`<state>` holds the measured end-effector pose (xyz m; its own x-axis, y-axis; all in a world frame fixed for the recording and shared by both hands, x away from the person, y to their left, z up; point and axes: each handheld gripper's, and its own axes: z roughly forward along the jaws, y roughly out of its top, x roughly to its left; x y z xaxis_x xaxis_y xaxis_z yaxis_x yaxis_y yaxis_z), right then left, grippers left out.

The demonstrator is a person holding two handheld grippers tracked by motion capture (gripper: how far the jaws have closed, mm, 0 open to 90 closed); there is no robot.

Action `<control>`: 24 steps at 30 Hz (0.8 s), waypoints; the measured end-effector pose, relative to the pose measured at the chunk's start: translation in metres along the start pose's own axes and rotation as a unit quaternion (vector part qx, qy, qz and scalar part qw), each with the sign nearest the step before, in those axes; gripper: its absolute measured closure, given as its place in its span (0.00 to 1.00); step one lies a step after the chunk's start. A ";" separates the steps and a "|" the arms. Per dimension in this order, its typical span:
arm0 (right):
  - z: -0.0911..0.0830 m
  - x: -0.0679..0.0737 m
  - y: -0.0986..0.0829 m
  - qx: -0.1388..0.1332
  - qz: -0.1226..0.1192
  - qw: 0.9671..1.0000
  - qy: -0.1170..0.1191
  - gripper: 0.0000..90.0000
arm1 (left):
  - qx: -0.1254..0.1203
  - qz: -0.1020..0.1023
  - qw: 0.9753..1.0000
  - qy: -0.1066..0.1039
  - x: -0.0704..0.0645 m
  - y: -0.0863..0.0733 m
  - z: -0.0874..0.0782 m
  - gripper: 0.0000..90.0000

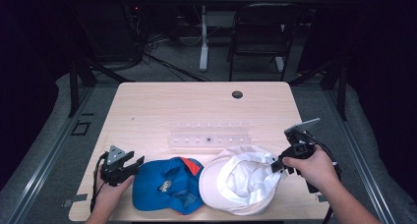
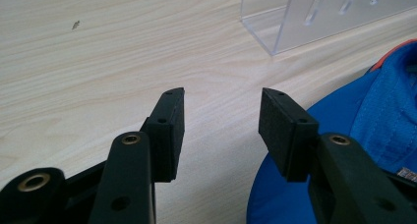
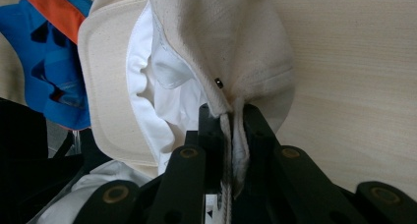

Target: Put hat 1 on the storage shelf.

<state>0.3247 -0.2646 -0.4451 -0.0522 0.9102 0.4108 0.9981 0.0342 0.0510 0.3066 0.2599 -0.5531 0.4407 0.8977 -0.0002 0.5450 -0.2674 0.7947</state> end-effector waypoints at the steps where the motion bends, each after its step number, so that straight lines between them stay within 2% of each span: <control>1: -0.003 0.001 0.002 0.009 -0.005 1.000 0.000 0.90 | 0.000 0.000 1.000 0.000 0.000 0.000 0.000 0.59; 3: -0.005 0.006 0.001 -0.007 0.009 1.000 0.003 0.90 | 0.001 0.000 1.000 0.000 0.000 0.000 0.000 0.59; 6: -0.014 0.011 0.004 0.003 -0.003 1.000 -0.009 0.90 | -0.005 -0.005 1.000 0.003 0.001 0.000 0.000 0.59; 7: -0.014 0.016 0.003 -0.010 0.003 1.000 -0.010 0.90 | -0.006 -0.004 1.000 0.002 0.001 0.000 0.000 0.59; 8: -0.017 0.017 0.004 -0.001 -0.004 1.000 -0.015 0.90 | -0.004 -0.004 1.000 0.002 0.002 0.000 0.000 0.59; 9: -0.019 0.020 0.003 -0.005 -0.001 1.000 -0.018 0.90 | -0.004 -0.004 1.000 0.001 0.002 0.000 -0.001 0.59; 12: -0.025 0.024 0.003 0.007 -0.006 1.000 -0.024 0.90 | -0.004 -0.003 1.000 0.001 0.002 0.000 -0.001 0.59; 14: -0.032 0.026 0.002 0.010 0.000 1.000 -0.008 0.90 | -0.004 -0.004 1.000 0.001 0.002 0.000 -0.001 0.59; 15: -0.032 0.026 0.002 0.010 0.000 1.000 -0.008 0.90 | -0.004 -0.003 1.000 0.001 0.002 0.000 -0.001 0.59; 18: -0.037 0.026 0.002 0.010 0.010 1.000 0.020 0.90 | -0.003 -0.003 1.000 0.001 0.001 -0.001 -0.001 0.59; 23: -0.040 0.023 0.002 0.024 0.006 0.997 0.066 0.90 | -0.002 -0.005 1.000 0.003 0.002 -0.001 0.000 0.58; 24: -0.039 0.023 0.001 0.018 0.016 0.997 0.080 0.90 | -0.002 -0.005 1.000 0.003 0.002 -0.001 0.000 0.58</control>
<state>0.3231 -0.2595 -0.3999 -0.0224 0.8339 0.5514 0.9997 0.0236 0.0051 0.3069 0.2619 -0.5538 0.4309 0.9024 -0.0050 0.5472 -0.2568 0.7967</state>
